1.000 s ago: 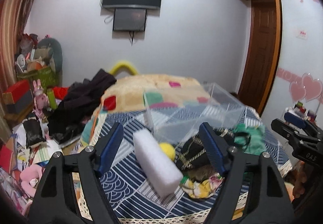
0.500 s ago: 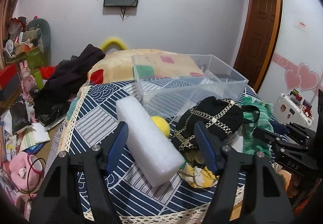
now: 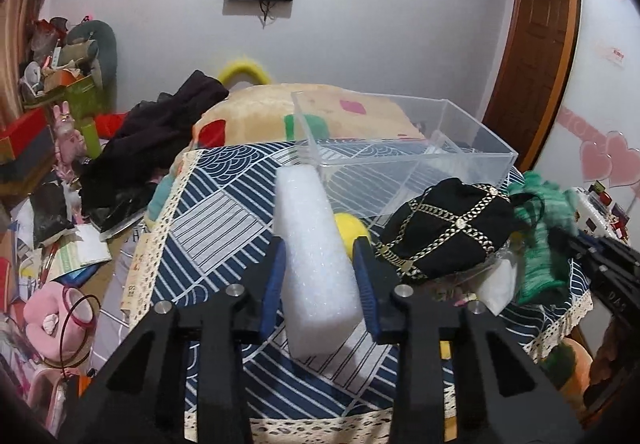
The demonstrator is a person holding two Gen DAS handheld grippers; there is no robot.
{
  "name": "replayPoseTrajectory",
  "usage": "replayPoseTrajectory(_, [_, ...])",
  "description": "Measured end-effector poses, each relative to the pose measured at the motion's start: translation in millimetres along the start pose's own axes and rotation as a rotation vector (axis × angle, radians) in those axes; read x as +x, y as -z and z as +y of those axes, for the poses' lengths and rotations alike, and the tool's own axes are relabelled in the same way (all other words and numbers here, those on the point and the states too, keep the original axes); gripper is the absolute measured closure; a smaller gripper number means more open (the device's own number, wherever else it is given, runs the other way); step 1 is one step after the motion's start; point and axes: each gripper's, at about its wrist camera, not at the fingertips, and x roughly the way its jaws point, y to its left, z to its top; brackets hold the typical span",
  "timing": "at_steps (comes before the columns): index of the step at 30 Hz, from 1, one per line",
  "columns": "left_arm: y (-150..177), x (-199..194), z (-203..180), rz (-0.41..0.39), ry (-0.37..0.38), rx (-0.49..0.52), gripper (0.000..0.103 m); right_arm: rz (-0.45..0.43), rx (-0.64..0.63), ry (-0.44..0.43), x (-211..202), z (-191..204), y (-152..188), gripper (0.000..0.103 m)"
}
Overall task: Organize soft objects
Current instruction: 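Grasp the white foam block with the left tool while the right grasps the green glove, then lower the foam block and green glove into the clear box and release both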
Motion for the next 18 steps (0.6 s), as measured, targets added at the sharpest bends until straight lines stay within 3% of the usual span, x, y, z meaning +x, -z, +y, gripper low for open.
replayPoseTrajectory(11, [2.6, -29.9, 8.5, -0.057, -0.006, 0.010, 0.074, -0.073, 0.035, 0.028, -15.6, -12.6, -12.2, 0.088])
replayPoseTrajectory(18, [-13.4, -51.1, 5.4, -0.125, -0.022, 0.013, 0.074, -0.125, 0.028, 0.027, -19.6, -12.2, -26.0, 0.088])
